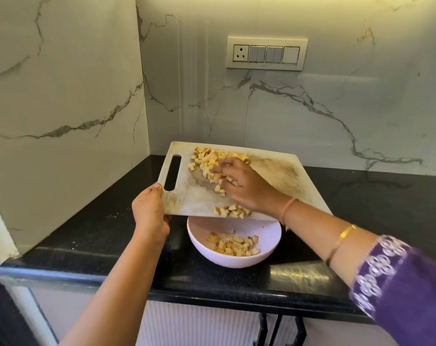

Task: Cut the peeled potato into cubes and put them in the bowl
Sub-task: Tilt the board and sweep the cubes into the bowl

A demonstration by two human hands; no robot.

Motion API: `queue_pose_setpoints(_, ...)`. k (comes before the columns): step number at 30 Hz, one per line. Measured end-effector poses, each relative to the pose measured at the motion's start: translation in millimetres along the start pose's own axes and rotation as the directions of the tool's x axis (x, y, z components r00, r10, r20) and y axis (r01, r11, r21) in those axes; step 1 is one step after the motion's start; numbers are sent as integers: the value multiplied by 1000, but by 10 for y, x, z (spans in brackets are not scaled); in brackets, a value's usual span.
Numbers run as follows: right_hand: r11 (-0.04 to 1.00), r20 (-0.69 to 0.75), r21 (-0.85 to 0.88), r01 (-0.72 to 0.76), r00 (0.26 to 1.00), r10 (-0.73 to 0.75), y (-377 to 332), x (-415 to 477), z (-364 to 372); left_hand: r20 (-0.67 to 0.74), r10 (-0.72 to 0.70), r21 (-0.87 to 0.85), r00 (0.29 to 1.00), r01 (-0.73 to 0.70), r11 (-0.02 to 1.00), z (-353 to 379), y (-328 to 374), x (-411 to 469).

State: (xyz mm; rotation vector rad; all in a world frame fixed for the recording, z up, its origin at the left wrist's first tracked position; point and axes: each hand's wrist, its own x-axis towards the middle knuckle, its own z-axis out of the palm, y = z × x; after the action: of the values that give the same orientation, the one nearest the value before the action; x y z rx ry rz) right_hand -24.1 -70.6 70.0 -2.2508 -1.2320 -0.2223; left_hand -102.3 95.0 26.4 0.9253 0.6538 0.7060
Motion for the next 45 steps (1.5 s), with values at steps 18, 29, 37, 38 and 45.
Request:
queue_pose_setpoints(18,869,-8,-494,-16,1000,14,75,312,103,-13,21,-10,1000,-21,1000,7,-10,-18)
queue_pose_setpoints(29,926,36,-360,114,993,-108,107,-264,100,-6,20,4,1000,-20,1000,10,-31,6)
queue_pose_setpoints(37,976,57,-160,151,988,-143,39,-478,113,5,0,12,1000,0,1000,-7,-81,34)
queue_pose_setpoints(38,985,46,-114,129,991,-125,31,-423,103,1,-1,17,1000,1,1000,-5,-89,38)
queue_pose_setpoints(45,993,1,-97,-63,998,64,141,200,32,1,1,30,1000,-1,1000,4,-137,22)
